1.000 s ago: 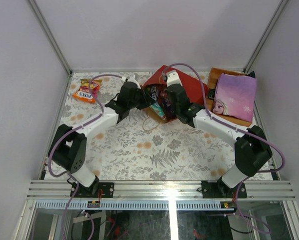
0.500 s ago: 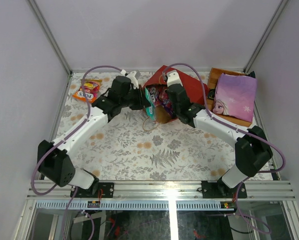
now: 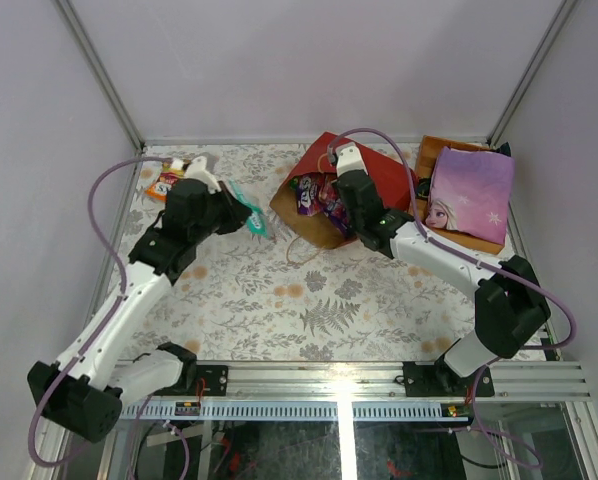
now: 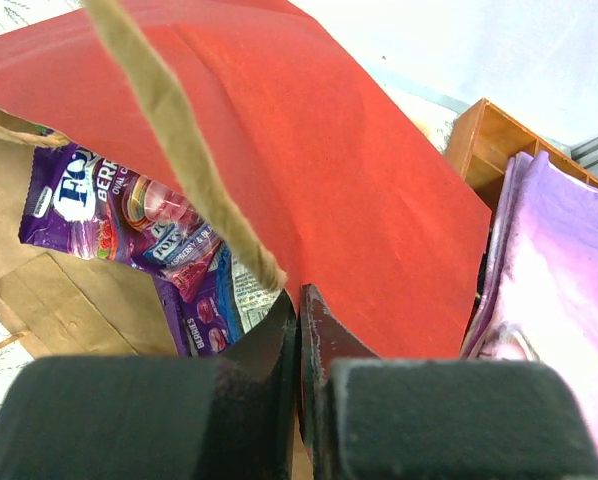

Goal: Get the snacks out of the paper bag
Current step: Place the snack at the center of the board.

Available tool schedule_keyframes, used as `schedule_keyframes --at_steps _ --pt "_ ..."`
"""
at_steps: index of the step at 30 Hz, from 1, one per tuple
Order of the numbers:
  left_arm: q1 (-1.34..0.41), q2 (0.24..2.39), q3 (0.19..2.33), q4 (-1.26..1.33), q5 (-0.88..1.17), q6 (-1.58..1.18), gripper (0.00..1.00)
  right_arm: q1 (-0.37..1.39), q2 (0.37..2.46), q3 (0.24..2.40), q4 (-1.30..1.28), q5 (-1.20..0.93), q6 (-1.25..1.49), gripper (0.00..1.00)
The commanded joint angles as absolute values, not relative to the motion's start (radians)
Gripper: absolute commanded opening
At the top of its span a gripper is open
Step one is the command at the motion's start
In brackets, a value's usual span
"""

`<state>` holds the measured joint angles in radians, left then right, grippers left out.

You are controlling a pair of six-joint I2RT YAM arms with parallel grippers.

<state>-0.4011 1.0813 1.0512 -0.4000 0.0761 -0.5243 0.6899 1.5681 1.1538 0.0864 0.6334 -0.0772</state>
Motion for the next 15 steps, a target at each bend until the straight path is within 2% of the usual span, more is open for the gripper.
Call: schedule_keyframes --at_steps 1,7,15 --pt "-0.315 0.962 0.993 -0.308 -0.145 -0.630 0.00 0.678 1.511 1.147 0.089 0.654 -0.058 0.00" --pt "-0.223 0.855 0.909 -0.358 -0.444 -0.808 0.00 0.678 1.512 1.143 0.088 0.646 -0.053 0.00" --pt "-0.191 0.889 0.908 -0.371 -0.464 -0.854 0.00 0.678 1.519 1.140 0.083 0.623 -0.042 0.00"
